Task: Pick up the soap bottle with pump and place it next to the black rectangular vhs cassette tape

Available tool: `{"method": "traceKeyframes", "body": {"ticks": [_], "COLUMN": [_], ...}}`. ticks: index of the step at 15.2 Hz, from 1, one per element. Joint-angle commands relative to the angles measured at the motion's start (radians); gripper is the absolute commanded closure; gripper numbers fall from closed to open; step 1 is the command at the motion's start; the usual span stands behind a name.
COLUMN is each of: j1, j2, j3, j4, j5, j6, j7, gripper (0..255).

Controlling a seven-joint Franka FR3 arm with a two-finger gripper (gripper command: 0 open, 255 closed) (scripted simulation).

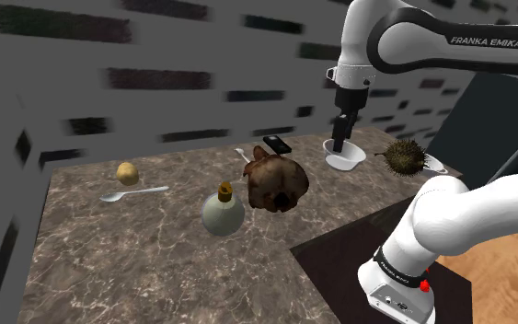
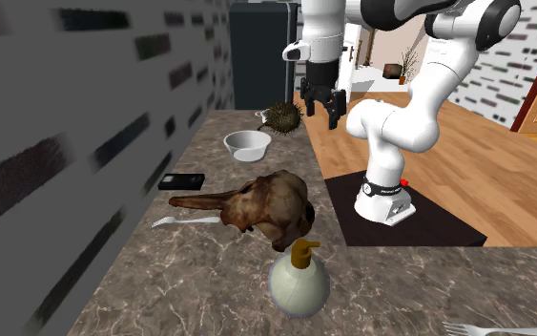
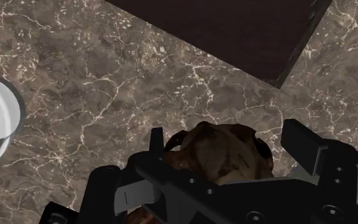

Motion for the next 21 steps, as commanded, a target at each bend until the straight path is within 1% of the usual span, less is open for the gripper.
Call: {"method": "traceKeyframes", "body": {"ticks": [1, 6, 11, 16, 21], "j1": [0.000, 0.031, 0.054, 0.072, 0.091], "j2": [0.000, 0.136, 0.290, 0.457, 0.636], "j3": [0.000, 0.076, 0.148, 0.215, 0.273], "j4": [0.000, 0.035, 0.100, 0.195, 0.318], "j5": [0.000, 0.057, 0.091, 0.098, 0.074], "j6": [0.000, 0.102, 0.194, 0.270, 0.325], "j7": [0.000, 0.084, 0.165, 0.247, 0.335], "gripper": [0, 0, 0, 0, 0]}}
